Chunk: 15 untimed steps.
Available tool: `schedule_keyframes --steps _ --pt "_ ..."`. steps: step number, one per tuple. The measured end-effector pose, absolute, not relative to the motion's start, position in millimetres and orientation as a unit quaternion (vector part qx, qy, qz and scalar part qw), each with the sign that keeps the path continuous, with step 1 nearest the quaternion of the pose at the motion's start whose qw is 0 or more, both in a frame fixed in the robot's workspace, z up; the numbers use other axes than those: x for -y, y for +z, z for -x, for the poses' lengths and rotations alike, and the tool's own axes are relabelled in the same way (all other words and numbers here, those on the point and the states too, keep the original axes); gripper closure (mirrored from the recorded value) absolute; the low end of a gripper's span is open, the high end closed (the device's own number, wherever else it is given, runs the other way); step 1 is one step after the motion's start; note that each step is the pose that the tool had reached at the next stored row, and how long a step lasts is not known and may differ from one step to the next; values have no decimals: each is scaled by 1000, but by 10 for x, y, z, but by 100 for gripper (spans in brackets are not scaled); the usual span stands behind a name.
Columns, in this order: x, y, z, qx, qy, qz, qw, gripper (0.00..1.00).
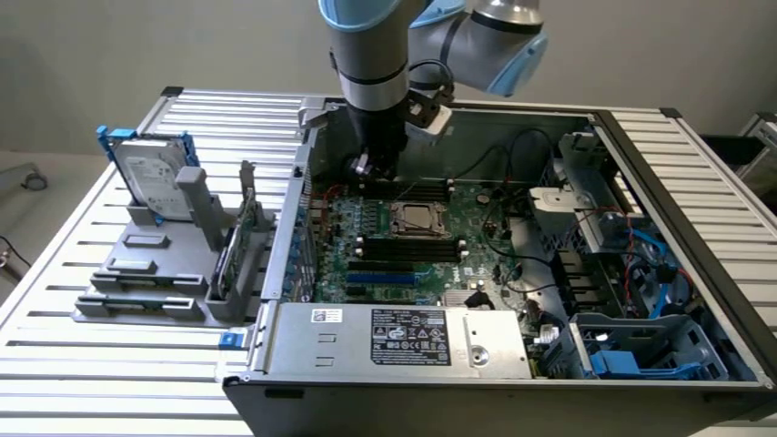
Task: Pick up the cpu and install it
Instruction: 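Install the first cpu locking lever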
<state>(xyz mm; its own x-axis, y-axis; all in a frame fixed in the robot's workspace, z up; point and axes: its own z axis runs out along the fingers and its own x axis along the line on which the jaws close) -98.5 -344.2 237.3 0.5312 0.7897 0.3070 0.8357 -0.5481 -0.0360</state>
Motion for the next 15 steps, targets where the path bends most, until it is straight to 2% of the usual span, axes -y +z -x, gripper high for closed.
schedule_keyframes --steps 15 --pt "3402 2213 865 460 -122 876 75 89"
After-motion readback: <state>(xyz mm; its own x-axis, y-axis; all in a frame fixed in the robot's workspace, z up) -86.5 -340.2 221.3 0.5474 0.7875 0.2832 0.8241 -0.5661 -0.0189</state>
